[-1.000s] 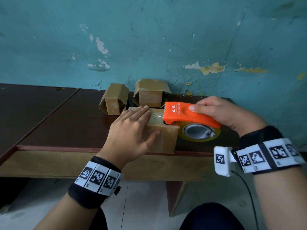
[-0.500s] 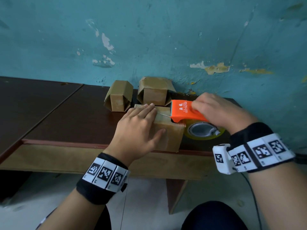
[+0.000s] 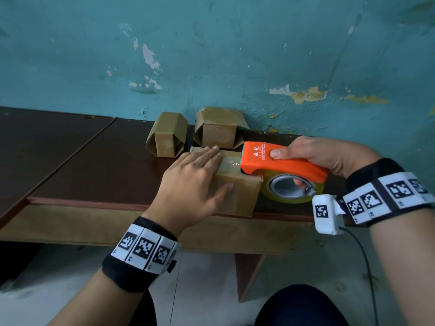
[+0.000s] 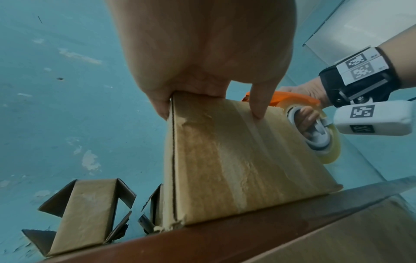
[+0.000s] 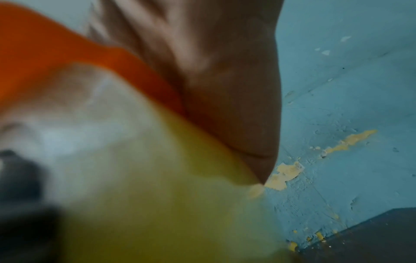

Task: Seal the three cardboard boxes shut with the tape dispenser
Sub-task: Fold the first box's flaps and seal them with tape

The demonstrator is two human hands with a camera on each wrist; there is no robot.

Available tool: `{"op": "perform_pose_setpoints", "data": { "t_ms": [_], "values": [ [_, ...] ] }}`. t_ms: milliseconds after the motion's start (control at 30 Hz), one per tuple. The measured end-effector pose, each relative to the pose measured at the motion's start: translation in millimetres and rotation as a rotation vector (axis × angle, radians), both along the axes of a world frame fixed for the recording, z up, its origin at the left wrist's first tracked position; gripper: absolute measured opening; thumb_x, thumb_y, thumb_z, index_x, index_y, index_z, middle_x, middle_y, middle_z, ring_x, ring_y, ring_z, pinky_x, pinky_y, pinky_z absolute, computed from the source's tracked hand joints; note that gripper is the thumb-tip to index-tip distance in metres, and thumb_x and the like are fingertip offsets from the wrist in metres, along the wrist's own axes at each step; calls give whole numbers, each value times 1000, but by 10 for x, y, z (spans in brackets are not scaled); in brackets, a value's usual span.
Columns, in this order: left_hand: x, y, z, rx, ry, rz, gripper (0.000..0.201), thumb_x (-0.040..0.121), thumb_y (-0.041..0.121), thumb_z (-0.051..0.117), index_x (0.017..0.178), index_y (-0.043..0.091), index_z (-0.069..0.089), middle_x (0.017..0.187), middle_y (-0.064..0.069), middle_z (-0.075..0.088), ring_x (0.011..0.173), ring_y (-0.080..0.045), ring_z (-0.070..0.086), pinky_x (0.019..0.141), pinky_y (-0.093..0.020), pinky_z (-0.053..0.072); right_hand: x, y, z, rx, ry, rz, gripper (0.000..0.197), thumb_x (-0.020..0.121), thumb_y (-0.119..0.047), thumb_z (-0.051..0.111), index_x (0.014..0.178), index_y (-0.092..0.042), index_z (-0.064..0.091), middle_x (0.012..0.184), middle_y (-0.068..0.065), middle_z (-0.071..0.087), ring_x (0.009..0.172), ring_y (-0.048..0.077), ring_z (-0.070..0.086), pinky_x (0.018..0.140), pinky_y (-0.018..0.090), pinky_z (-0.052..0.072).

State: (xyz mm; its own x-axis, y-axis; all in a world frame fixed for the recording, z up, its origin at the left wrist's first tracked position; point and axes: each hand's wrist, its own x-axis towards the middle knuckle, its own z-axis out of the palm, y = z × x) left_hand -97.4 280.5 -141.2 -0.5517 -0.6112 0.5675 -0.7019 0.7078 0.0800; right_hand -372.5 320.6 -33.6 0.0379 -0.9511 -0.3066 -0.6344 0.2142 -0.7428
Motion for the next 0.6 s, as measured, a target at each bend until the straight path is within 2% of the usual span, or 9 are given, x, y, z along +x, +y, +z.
{"op": "perform_pose_setpoints", "data": {
  "t_ms": [100, 167, 267, 333, 367, 433, 500, 600],
  "values": [
    [9, -3, -5, -1, 3, 3, 72, 96, 64, 46, 144, 12, 62, 153, -3, 57, 143, -18, 51, 118, -33, 34, -19, -20, -16, -1, 7, 1, 78, 70, -69, 80, 87, 6, 69, 62, 21, 67, 46, 22, 66, 46, 29, 57],
    [5, -1, -4, -6, 5, 11, 75, 95, 68, 48, 143, 13, 62, 154, -2, 56, 143, -17, 51, 118, -33, 35, -27, -30, -19, 16, -26, 13, 74, 71, -65, 81, 88, 7, 69, 61, 20, 67, 45, 21, 65, 46, 29, 57],
    [8, -6, 2, -20, 6, 12, 79, 93, 74, 51, 142, 13, 64, 152, -2, 57, 142, -16, 53, 117, -35, 40, -44, -42, 11, 66, -50, 42, 62, 77, -51, 69, 92, 9, 67, 60, 17, 66, 43, 19, 64, 45, 28, 57],
    [14, -12, 1, -29, 8, 9, 77, 94, 73, 53, 141, 13, 65, 151, -1, 59, 141, -16, 54, 117, -35, 42, -64, -67, 39, 105, -55, 54, 66, 77, -51, 72, 97, 11, 67, 60, 17, 67, 44, 19, 64, 45, 28, 57],
    [14, -17, -1, -31, 8, 8, 76, 94, 73, 53, 140, 14, 65, 151, -1, 59, 140, -15, 54, 116, -35, 43, -78, -82, 49, 119, -54, 69, 77, 73, -58, 80, 100, 12, 67, 62, 17, 67, 45, 19, 65, 46, 29, 57],
    [19, -19, -2, -32, 5, 11, 76, 94, 73, 53, 140, 14, 66, 151, 0, 59, 141, -14, 54, 116, -34, 43, -103, -118, 58, 141, -43, 99, 102, 50, -69, 93, 105, 13, 68, 70, 20, 69, 50, 21, 67, 50, 30, 59],
    [19, -18, -3, -32, 5, 17, 75, 94, 73, 53, 140, 15, 66, 151, 1, 59, 141, -14, 53, 116, -33, 43, -135, -156, 58, 156, -40, 121, 106, 38, -71, 96, 103, 9, 71, 75, 21, 70, 52, 21, 68, 52, 30, 60],
    [17, -12, -2, -26, 8, 21, 75, 95, 74, 52, 140, 16, 66, 151, 1, 59, 141, -13, 53, 116, -35, 44, -140, -173, 72, 163, -39, 133, 103, 36, -70, 96, 101, 7, 72, 73, 19, 70, 51, 20, 67, 52, 30, 59]
  ]
}}
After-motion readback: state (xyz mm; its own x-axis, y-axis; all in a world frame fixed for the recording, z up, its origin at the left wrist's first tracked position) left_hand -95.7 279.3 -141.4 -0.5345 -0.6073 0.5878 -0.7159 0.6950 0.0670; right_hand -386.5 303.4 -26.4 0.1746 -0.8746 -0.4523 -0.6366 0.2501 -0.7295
